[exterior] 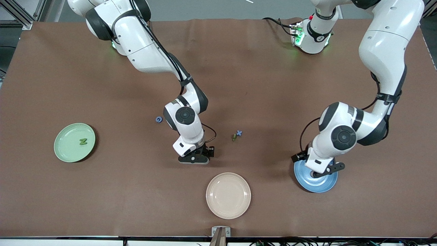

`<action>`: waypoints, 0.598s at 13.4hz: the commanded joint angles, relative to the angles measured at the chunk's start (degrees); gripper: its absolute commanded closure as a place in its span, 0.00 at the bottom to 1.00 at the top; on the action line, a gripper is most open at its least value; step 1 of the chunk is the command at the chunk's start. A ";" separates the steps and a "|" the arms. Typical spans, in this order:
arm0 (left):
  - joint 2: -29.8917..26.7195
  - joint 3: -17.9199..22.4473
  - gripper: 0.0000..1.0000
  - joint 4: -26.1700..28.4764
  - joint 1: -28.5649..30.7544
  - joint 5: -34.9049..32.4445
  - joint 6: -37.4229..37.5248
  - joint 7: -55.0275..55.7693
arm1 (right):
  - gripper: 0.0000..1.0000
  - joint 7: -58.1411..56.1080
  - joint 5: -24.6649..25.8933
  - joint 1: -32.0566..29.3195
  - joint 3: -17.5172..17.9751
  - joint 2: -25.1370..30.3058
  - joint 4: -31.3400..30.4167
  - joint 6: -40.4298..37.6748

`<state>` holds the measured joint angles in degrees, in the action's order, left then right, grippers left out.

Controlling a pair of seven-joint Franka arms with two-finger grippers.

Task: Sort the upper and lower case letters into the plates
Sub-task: 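Grasp the green B with the right gripper while the left gripper returns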

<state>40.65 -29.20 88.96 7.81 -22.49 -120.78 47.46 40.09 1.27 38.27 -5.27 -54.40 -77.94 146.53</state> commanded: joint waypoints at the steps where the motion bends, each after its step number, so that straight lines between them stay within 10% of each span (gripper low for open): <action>1: -0.22 -1.47 0.00 0.69 -3.48 0.60 0.63 8.23 | 0.42 0.96 0.84 1.10 -0.53 -1.24 1.04 -0.02; 8: 4.08 -1.38 0.07 0.51 -14.21 0.60 -6.29 31.34 | 0.65 0.96 1.55 1.02 -0.53 -1.59 1.04 0.07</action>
<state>43.64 -30.69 89.64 -5.42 -22.43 -124.67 73.58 40.07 1.64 38.84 -5.38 -54.40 -77.51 146.69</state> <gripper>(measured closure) 0.044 0.577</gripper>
